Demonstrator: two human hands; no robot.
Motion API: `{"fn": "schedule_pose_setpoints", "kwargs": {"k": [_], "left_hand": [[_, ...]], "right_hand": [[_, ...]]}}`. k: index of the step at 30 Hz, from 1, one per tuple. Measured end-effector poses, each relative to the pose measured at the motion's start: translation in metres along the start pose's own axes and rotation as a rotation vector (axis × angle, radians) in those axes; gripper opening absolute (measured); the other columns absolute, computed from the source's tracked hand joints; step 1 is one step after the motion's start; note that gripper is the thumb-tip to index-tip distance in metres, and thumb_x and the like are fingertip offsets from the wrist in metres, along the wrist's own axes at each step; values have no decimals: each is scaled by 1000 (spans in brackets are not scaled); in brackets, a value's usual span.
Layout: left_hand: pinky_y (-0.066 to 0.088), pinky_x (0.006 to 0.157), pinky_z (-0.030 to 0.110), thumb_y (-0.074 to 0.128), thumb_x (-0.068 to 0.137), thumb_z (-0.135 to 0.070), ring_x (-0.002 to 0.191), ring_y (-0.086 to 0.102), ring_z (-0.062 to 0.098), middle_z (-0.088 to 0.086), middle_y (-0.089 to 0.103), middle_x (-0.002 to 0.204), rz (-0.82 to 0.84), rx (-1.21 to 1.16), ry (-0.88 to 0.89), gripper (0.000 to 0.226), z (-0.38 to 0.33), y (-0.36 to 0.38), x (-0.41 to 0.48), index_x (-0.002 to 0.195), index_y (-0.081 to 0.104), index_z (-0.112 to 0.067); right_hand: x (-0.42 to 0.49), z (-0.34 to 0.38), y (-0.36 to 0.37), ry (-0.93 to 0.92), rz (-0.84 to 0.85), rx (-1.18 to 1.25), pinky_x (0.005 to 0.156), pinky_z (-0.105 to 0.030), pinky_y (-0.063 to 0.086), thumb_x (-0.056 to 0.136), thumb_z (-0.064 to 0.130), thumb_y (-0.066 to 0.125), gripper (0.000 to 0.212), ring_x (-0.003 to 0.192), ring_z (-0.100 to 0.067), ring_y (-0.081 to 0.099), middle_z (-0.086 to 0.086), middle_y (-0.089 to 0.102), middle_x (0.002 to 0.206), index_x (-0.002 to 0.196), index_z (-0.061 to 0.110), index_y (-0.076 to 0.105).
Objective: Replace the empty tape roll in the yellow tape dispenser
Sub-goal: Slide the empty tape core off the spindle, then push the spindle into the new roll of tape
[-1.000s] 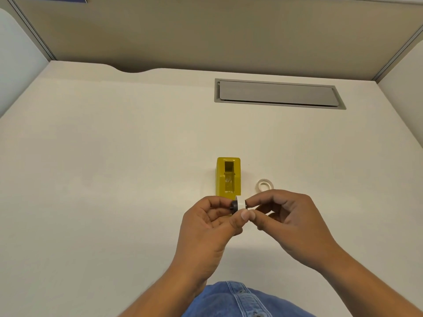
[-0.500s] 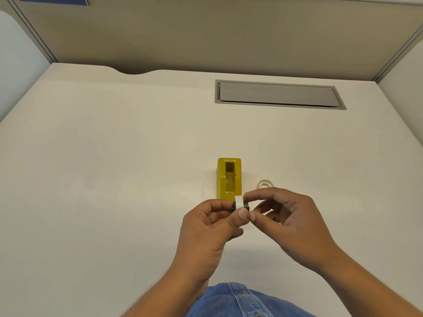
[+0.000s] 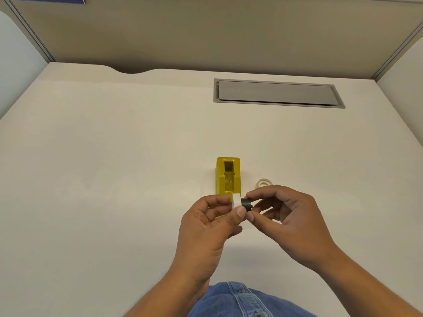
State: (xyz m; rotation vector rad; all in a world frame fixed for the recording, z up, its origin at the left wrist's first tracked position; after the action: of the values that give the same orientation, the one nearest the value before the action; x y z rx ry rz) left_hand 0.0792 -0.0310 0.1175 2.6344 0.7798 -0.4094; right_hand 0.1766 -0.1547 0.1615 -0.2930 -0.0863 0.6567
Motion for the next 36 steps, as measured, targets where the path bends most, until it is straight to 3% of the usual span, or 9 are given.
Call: {"fn": "schedule_pose_setpoints", "kwargs": {"k": [5,10,15,20,25,29,32,36], "left_hand": [[60,71,24,83,60,-35,94,75,18,-2,79,100,-36,-23,-21,51,7,-7,3,108,67,-32],[59,69,22,84,61,-34,95,74,18,-1,79,101,-25,-30,-27,42,15,-7,6,101,74,-37],[61,76,30,85,62,-30,96,74,24,5,78,103,-28,-17,-34,46,21,-7,11,106,72,-29],[56,75,26,87,67,-23,89,75,13,-5,78,103,-22,85,-36,43,28,-7,16,103,63,-27],[58,74,30,88,67,-25,91,74,16,-8,75,101,10,263,17,40,29,-1,21,91,58,-35],[57,71,19,85,69,-34,89,68,9,-18,68,97,101,398,159,50,12,12,18,107,55,-47],[56,74,17,82,69,-38,89,67,9,-23,62,100,219,424,202,69,5,26,11,125,47,-56],[54,75,12,79,77,-32,97,65,6,-31,62,109,285,489,235,66,0,34,6,127,47,-60]], "right_hand": [[-1,-7,-6,29,-44,-8,62,-17,56,75,10,81,33,79,-12,70,15,74,90,93,36,73],[-3,-21,-7,82,-52,-3,61,-20,57,76,8,81,39,79,-13,70,16,75,93,97,40,71],[0,-34,-11,107,-75,-14,62,-19,54,76,1,78,39,80,-14,70,13,72,96,94,36,75],[-1,-49,-14,181,-83,29,58,-20,51,76,2,78,37,67,-10,68,7,75,86,92,35,71],[-2,-43,-12,145,-87,39,62,-24,57,76,1,77,36,80,-16,71,7,75,93,89,34,67],[-2,-35,-10,111,-80,67,64,-28,60,80,-1,73,39,78,-21,73,6,73,97,91,36,66],[-1,-27,-11,71,-94,56,63,-22,58,81,1,74,38,77,-15,71,10,73,94,92,37,68],[-1,-21,-9,39,-71,-12,69,-18,56,81,9,76,37,90,-11,70,16,74,94,96,42,69]]}}
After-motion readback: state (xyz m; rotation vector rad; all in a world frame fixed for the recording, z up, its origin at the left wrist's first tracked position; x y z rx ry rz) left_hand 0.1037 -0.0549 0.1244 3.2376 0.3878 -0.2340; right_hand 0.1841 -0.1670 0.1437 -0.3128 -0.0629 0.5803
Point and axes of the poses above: each hand's wrist, its own x-axis towards the middle knuckle, its own y-axis out of the palm, z = x × y, the point moved 9 cm from there along x, towards the middle knuckle
